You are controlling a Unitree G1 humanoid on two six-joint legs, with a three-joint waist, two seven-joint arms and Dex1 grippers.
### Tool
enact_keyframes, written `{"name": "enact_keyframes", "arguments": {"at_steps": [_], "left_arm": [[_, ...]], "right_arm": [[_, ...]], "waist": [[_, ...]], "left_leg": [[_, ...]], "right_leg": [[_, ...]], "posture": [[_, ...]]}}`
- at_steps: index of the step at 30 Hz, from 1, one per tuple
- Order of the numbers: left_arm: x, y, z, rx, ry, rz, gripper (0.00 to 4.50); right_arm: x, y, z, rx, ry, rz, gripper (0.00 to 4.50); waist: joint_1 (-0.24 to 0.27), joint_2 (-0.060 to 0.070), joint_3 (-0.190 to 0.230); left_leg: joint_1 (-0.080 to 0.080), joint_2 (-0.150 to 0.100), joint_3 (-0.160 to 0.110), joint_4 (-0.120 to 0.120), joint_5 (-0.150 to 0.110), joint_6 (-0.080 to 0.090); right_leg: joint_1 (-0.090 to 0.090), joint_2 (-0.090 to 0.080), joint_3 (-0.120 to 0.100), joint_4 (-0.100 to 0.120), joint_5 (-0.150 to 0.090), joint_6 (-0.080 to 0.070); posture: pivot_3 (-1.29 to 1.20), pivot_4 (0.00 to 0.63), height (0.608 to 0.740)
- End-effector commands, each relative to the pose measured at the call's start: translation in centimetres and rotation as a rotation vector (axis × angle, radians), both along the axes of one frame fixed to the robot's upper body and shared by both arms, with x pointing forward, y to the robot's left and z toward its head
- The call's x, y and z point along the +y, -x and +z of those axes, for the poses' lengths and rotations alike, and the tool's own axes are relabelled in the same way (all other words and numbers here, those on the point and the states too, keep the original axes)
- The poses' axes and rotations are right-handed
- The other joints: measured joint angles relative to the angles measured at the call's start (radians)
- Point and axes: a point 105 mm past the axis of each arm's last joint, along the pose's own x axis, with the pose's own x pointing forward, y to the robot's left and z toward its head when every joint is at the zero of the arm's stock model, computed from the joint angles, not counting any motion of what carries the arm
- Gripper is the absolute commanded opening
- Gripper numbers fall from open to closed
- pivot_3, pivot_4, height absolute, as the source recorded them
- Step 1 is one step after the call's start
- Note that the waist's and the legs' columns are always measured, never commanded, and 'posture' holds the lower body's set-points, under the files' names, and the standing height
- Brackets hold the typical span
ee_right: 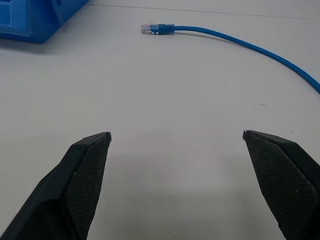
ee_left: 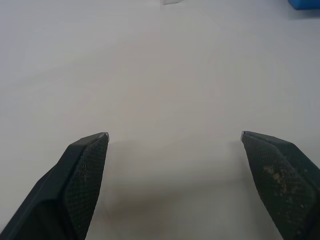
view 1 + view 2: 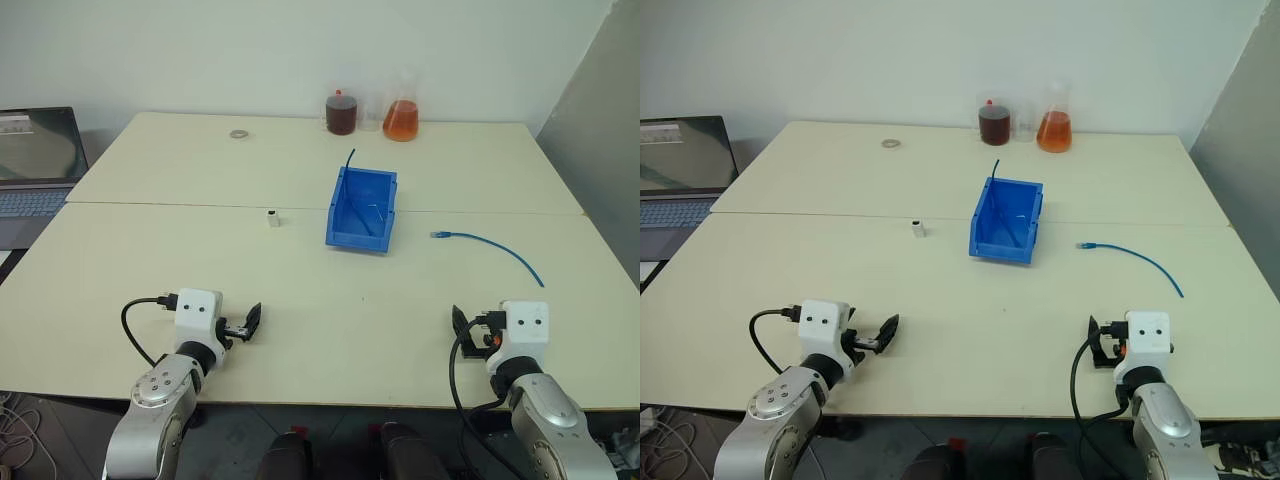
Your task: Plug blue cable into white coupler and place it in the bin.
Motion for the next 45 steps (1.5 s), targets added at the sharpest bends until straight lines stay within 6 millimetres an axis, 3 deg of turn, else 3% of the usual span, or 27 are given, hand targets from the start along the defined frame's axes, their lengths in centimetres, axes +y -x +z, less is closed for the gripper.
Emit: {"name": "enact_keyframes", "arguments": {"at_steps": [1,7,12,19,25,27,31,34,38,45], "left_arm": [[-0.3,-0.4,1.3,-0.051,-0.015,-0.074,4.47],[-1.3,-0.9,1.8,-0.053,0.001,-0.210,4.47],[-5.9,-2.8,4.6,-0.097,0.000,-0.567,4.47],[-13.7,-3.5,9.5,-0.138,-0.014,-1.134,4.47],[-18.1,-3.5,9.9,-0.188,-0.021,-1.306,4.47],[-18.9,-3.9,9.8,-0.209,-0.019,-1.304,4.47],[-19.6,-4.2,9.4,-0.222,-0.009,-1.265,4.47],[-19.3,-3.7,9.0,-0.208,-0.006,-1.250,4.47],[-17.7,-2.8,8.7,-0.156,0.056,-1.197,4.47],[-13.6,-2.9,8.3,-0.068,0.132,-0.979,4.47]], "right_arm": [[-0.3,0.1,0.8,-0.036,0.014,-0.024,4.50],[-0.7,0.1,1.1,-0.043,0.024,-0.037,4.50],[-1.3,-0.4,1.7,-0.048,0.076,0.002,4.50],[-5.5,-3.5,2.8,-0.009,0.180,0.135,4.50],[-10.4,-8.2,4.9,0.013,0.234,0.230,4.50],[-11.8,-9.6,4.5,0.071,0.271,0.278,4.50],[-14.9,-12.1,4.2,0.132,0.290,0.240,4.50],[-15.6,-12.9,3.9,0.160,0.226,0.243,4.50],[-14.7,-13.5,3.4,0.170,0.118,0.312,4.50],[-11.6,-15.0,2.5,0.191,0.184,0.437,4.50]], "waist": [[0.000,0.000,0.000],[0.001,0.000,0.000],[0.005,-0.001,0.001],[0.003,-0.005,0.003],[-0.007,-0.004,0.004],[-0.004,-0.003,0.005],[-0.002,-0.003,0.005],[-0.002,-0.002,0.006],[-0.006,-0.001,0.006],[-0.008,-0.001,0.006]], "left_leg": [[0.000,0.000,0.000,0.000,0.000,0.000],[0.000,0.000,0.000,0.000,0.000,0.000],[-0.001,0.000,0.000,0.000,0.000,0.000],[-0.002,-0.004,0.003,0.002,0.000,0.001],[-0.002,-0.003,0.005,0.000,0.000,0.002],[-0.003,-0.004,0.007,0.000,0.000,0.002],[-0.003,-0.002,0.010,0.000,-0.001,0.002],[-0.003,-0.002,0.012,0.000,-0.001,0.002],[-0.003,0.001,0.011,0.000,-0.001,0.002],[-0.002,0.000,0.008,0.001,-0.001,0.002]], "right_leg": [[0.000,0.000,0.000,0.000,0.000,0.000],[0.000,0.000,0.000,0.000,0.000,0.000],[-0.001,0.002,-0.001,0.000,0.000,0.000],[0.001,0.002,-0.001,-0.003,0.003,0.005],[0.001,0.008,0.002,-0.010,0.005,0.003],[0.001,0.008,0.003,-0.010,0.007,0.000],[0.001,0.009,0.002,-0.011,0.007,0.000],[0.001,0.009,0.003,-0.010,0.008,-0.002],[0.001,0.007,0.004,-0.010,0.008,-0.001],[0.001,0.005,0.004,-0.009,0.009,0.000]], "posture": [[0.00,0.150,0.740],[0.00,0.150,0.740],[0.00,0.150,0.740],[0.00,0.150,0.740],[0.00,0.150,0.740],[0.00,0.150,0.740],[0.00,0.150,0.740],[0.00,0.150,0.740],[0.00,0.150,0.740],[0.00,0.150,0.740]]}}
